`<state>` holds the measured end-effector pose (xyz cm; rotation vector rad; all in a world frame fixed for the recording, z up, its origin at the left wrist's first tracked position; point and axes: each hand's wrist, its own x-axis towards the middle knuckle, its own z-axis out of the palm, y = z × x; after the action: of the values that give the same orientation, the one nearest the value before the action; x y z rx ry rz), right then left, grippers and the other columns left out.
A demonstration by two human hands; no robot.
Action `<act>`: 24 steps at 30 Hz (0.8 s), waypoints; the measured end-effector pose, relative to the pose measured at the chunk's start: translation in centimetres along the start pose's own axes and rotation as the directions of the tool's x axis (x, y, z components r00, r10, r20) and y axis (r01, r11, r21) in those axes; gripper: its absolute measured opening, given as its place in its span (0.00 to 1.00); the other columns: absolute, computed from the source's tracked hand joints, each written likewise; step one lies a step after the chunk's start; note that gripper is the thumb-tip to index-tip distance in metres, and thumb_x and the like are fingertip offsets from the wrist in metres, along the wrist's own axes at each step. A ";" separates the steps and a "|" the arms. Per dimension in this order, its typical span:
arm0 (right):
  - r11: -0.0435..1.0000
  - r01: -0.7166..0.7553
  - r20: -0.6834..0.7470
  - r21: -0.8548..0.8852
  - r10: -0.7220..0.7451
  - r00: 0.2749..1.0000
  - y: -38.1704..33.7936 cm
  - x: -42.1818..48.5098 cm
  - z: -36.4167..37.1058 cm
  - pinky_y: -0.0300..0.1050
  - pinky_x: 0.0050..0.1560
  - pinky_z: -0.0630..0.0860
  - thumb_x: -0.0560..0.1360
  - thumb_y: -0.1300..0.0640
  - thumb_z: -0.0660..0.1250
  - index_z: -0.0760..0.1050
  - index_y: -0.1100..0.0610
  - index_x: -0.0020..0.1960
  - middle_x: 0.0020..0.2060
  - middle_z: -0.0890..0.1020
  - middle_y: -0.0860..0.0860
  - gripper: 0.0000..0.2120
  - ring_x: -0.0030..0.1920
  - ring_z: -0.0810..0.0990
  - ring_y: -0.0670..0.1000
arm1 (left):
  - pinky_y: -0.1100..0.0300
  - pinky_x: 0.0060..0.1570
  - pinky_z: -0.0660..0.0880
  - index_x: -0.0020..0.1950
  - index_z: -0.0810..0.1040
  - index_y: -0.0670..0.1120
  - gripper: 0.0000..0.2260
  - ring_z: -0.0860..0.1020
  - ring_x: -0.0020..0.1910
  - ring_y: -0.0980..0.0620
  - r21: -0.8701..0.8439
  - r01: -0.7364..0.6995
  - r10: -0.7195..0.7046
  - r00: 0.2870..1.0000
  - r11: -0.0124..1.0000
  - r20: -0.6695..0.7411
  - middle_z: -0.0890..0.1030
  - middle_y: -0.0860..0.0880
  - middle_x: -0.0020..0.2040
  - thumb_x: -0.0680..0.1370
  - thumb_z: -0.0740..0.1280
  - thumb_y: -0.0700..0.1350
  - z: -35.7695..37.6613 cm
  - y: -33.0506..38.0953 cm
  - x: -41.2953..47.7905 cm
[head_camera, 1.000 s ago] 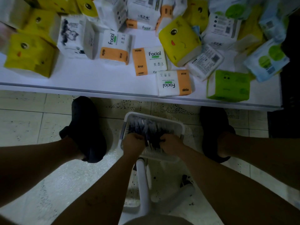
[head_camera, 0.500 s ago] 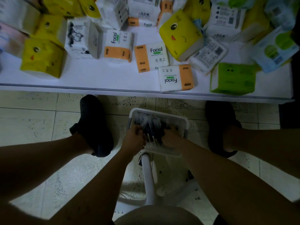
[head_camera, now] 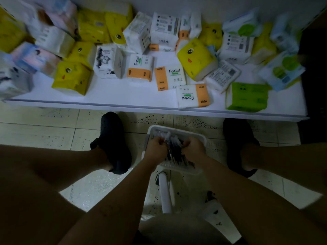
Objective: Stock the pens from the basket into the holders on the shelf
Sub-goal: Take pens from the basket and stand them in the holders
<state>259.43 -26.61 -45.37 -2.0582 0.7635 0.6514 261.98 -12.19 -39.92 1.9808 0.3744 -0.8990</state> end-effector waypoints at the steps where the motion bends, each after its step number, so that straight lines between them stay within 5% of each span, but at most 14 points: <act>1: 0.999 0.015 -0.009 0.041 -0.014 1.000 -0.2 -0.3 -0.6 0.47 0.43 0.76 0.74 0.66 0.66 0.74 0.61 0.52 0.42 0.78 0.54 0.08 0.46 0.78 0.56 | 0.49 0.49 0.78 0.52 0.76 0.41 0.08 0.79 0.47 0.43 0.013 -0.013 0.013 1.000 1.000 0.011 0.80 0.39 0.49 0.81 0.57 0.38 0.0 0.3 -0.2; 4: 0.989 0.056 -0.071 0.138 -0.047 0.996 -1.1 -1.6 -2.3 0.48 0.45 0.76 0.76 0.63 0.65 0.70 0.57 0.60 0.49 0.77 0.54 0.14 0.50 0.79 0.57 | 0.48 0.50 0.77 0.57 0.74 0.42 0.09 0.79 0.48 0.42 0.052 -0.078 0.076 0.996 0.996 0.042 0.79 0.38 0.51 0.83 0.56 0.41 -0.3 1.6 -1.0; 8: 0.971 0.190 -0.155 0.145 -0.167 0.974 -2.8 -3.8 -4.3 0.43 0.41 0.73 0.79 0.56 0.63 0.75 0.51 0.48 0.44 0.80 0.49 0.03 0.44 0.78 0.51 | 0.57 0.37 0.73 0.64 0.72 0.45 0.16 0.75 0.38 0.49 0.061 -0.210 0.206 0.976 0.976 0.063 0.80 0.39 0.50 0.84 0.53 0.51 -0.8 3.8 -2.8; 11: 0.940 0.299 -0.241 0.161 -0.257 0.936 -4.5 -5.8 -6.5 0.40 0.38 0.68 0.78 0.56 0.66 0.77 0.53 0.43 0.37 0.80 0.48 0.05 0.39 0.77 0.47 | 0.58 0.39 0.74 0.58 0.76 0.46 0.13 0.77 0.39 0.51 0.033 -0.309 0.305 0.948 0.950 0.089 0.81 0.44 0.48 0.83 0.56 0.52 -1.2 5.9 -4.5; 15: 0.826 0.390 -0.309 0.407 -0.278 0.910 -7.1 -9.0 -10.1 0.40 0.29 0.73 0.75 0.63 0.69 0.78 0.60 0.40 0.27 0.78 0.50 0.06 0.24 0.75 0.46 | 0.51 0.38 0.76 0.52 0.77 0.41 0.06 0.76 0.35 0.47 -0.212 -0.344 0.359 0.933 0.915 0.036 0.78 0.42 0.38 0.81 0.64 0.44 -2.1 9.2 -6.6; 24: 0.726 0.669 -0.547 0.158 -0.500 0.672 -13.7 -14.4 -19.8 0.38 0.45 0.74 0.75 0.59 0.71 0.83 0.61 0.48 0.39 0.83 0.51 0.05 0.42 0.81 0.45 | 0.46 0.45 0.81 0.49 0.79 0.43 0.10 0.82 0.44 0.50 -0.172 -0.683 0.675 0.729 0.710 -0.114 0.81 0.48 0.44 0.80 0.65 0.50 -4.7 20.6 -12.2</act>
<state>262.75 -32.57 -18.16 -1.9691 0.3610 -0.3647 267.37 -18.52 -17.01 1.7382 -0.2469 -0.3168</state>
